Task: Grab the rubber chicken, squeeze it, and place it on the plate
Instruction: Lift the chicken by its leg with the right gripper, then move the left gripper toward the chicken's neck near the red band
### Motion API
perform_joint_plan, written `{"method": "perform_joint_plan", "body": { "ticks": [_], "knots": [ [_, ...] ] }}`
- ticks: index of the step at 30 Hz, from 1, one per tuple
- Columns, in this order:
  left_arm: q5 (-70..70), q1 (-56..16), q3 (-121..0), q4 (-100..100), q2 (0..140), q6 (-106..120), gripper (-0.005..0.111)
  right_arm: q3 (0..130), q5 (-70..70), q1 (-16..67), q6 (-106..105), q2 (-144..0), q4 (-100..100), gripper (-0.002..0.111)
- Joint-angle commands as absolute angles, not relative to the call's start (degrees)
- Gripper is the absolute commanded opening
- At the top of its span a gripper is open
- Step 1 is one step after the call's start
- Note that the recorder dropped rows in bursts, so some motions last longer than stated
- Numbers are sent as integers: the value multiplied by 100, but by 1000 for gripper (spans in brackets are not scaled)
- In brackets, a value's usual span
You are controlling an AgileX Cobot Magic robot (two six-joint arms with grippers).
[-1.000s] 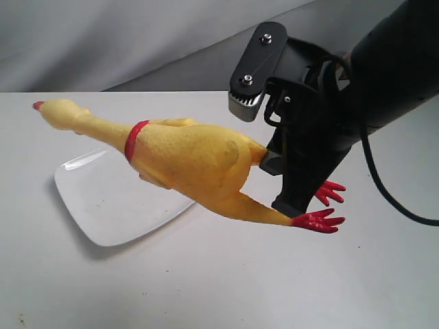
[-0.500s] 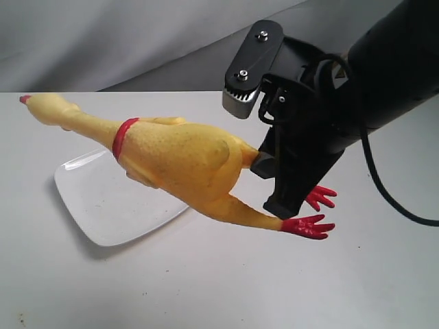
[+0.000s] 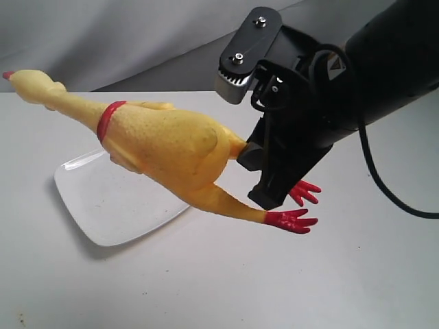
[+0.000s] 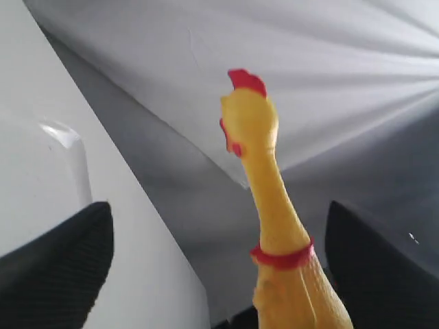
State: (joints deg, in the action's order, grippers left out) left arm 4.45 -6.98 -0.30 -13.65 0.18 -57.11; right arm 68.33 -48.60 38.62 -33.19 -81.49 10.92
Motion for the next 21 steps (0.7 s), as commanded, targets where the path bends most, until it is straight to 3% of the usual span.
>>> {"method": "perform_joint_plan", "body": {
  "ticks": [1, 5, 9, 21],
  "knots": [
    [338, -1384, 0, -1482, 0, -6038, 73, 6879, -4768, 3868, -3340, -8115, 1526, 0],
    [-78, -1841, 0, -1482, 0, -6106, 64, 6879, -4907, 3880, -3340, -8115, 1663, 0],
    [-367, -2029, 0, -1482, 251, -6106, 64, 6879, -5046, 3880, -3340, -8115, 1700, 0],
    [-1096, -2745, -997, -370, 3148, -6139, 64, 6879, -4987, 3880, -3340, -8115, 1727, 0]
  ]
}}
